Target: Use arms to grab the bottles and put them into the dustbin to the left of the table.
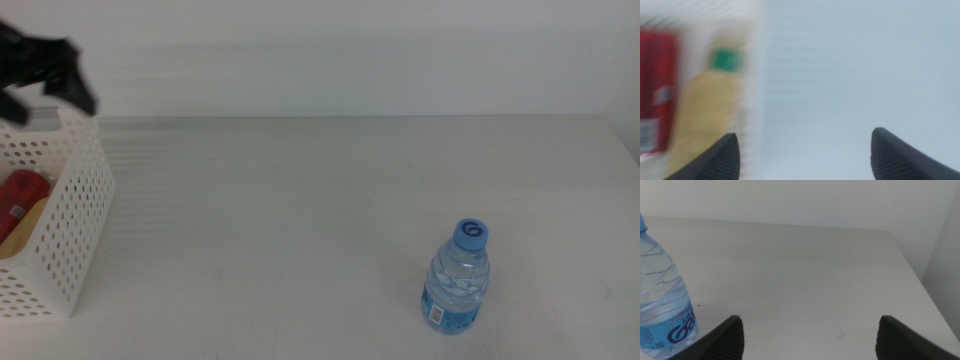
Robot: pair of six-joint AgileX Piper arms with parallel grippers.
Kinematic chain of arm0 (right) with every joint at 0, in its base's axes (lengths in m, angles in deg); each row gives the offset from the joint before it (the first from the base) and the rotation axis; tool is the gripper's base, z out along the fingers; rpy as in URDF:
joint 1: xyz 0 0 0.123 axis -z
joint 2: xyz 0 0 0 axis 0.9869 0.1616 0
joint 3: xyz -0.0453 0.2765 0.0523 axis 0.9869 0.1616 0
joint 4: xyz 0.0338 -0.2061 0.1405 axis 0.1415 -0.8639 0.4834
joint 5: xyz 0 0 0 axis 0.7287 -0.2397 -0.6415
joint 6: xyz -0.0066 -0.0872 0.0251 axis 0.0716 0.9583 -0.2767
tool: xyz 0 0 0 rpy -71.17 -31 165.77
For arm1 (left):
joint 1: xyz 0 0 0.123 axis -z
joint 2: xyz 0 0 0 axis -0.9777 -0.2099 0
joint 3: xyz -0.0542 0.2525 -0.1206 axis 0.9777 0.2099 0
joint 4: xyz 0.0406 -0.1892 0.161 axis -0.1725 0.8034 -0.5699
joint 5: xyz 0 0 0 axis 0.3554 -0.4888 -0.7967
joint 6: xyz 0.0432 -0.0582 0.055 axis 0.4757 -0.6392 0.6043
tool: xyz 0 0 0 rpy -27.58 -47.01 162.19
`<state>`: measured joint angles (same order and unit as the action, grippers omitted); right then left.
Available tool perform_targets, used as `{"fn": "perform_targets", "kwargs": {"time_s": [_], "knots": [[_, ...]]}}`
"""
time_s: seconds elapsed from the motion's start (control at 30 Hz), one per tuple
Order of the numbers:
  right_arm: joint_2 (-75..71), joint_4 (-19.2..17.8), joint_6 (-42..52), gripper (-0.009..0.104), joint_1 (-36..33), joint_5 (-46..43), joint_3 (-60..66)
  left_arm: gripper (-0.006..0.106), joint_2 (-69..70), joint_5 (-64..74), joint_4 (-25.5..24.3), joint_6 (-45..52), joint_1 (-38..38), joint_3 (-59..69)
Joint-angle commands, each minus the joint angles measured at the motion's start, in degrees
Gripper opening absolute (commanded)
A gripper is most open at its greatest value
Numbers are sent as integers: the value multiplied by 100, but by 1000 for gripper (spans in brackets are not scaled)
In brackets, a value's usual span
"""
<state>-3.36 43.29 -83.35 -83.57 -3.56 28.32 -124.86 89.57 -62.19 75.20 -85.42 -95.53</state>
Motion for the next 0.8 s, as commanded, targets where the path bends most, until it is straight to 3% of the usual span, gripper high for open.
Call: {"fn": "perform_targets", "kwargs": {"time_s": [0.0, 0.37, 0.77], "knots": [[-151, -41, 58, 74, 31, -415, -43, 78, 653, -429, 226, 71, 393, 68], [-151, -41, 58, 74, 31, -415, -43, 76, 2857, -1576, 223, 796, 1920, 1989], [-151, -41, 58, 74, 31, -415, -43, 76, 3965, -1371, 544, 835, 2227, 2746]]}}
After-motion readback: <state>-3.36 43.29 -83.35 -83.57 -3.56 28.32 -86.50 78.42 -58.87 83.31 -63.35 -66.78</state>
